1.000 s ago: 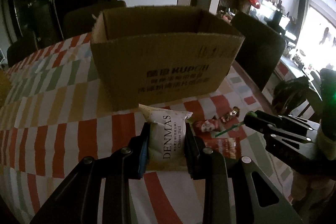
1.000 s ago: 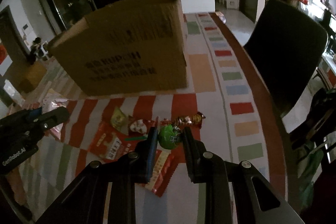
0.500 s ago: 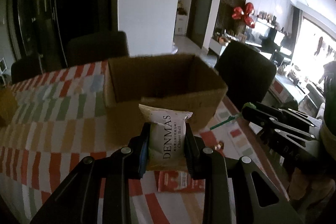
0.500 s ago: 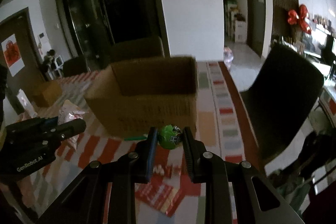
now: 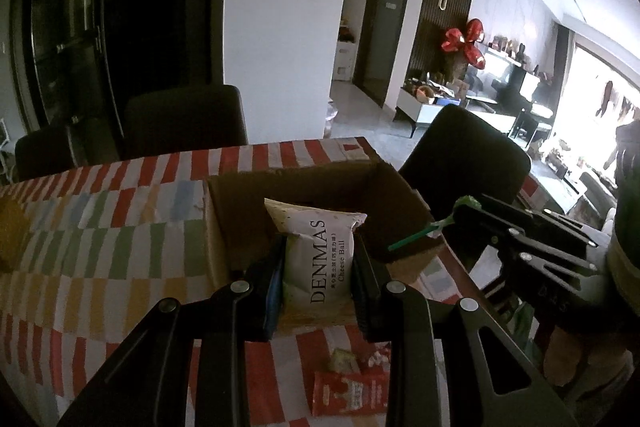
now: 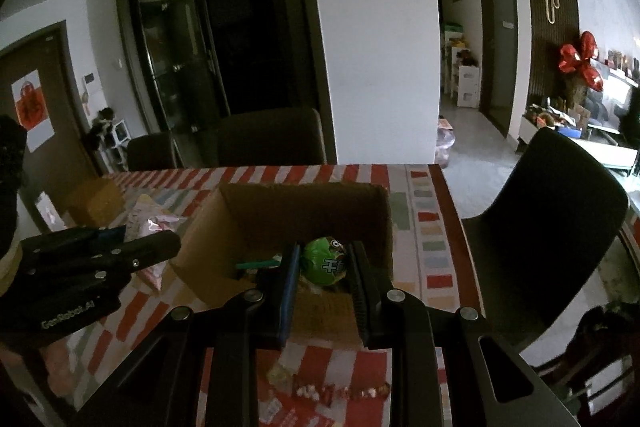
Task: Organize snacks
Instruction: 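Lift the DENMAS bag and lollipop and carry them over the box, then open both tools to drop the bag and lollipop into the box, then move both empty tools back down to the remaining snacks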
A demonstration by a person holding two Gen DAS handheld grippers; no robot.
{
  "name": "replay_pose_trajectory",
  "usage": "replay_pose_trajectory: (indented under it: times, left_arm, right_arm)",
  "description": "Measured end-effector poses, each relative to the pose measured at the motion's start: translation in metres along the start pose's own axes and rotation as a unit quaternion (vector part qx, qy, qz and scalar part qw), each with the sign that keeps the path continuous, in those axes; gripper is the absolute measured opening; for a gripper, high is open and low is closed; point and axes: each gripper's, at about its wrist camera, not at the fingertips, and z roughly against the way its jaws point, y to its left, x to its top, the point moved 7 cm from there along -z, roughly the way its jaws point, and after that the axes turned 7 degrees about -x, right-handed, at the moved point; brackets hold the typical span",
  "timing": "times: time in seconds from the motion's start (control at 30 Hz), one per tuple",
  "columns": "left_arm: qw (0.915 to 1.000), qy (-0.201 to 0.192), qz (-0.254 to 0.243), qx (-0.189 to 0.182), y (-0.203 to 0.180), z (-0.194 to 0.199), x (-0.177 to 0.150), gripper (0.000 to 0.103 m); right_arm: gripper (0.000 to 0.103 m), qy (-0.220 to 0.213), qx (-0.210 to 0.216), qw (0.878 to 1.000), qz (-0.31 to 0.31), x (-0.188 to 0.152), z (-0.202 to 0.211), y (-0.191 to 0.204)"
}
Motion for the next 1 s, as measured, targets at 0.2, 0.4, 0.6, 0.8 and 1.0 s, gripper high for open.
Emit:
replay_pose_trajectory:
  times: [0.2, 0.4, 0.6, 0.8, 1.0]
  left_arm:
    - [0.9998, 0.012, 0.017, 0.001, 0.017, -0.022, 0.014, 0.03]
    - [0.9989, 0.025, 0.021, 0.034, 0.03, -0.041, 0.019, 0.056]
    - [0.9987, 0.012, -0.005, 0.05, 0.024, -0.029, 0.006, 0.061]
    - [0.9987, 0.01, -0.022, 0.044, 0.007, -0.016, -0.016, 0.063]
    - [0.9986, 0.012, -0.033, 0.04, -0.008, -0.007, -0.04, 0.063]
  right_arm:
    - [0.026, 0.009, -0.005, 1.0, 0.02, 0.013, -0.023, 0.008]
    - [0.035, 0.008, -0.011, 1.0, 0.028, 0.022, -0.042, 0.011]
    - [0.049, -0.002, -0.015, 0.999, 0.035, 0.017, -0.033, 0.01]
    - [0.061, -0.001, -0.008, 0.999, 0.039, -0.003, -0.017, 0.005]
    - [0.067, -0.002, -0.011, 0.999, 0.042, -0.023, 0.001, -0.004]
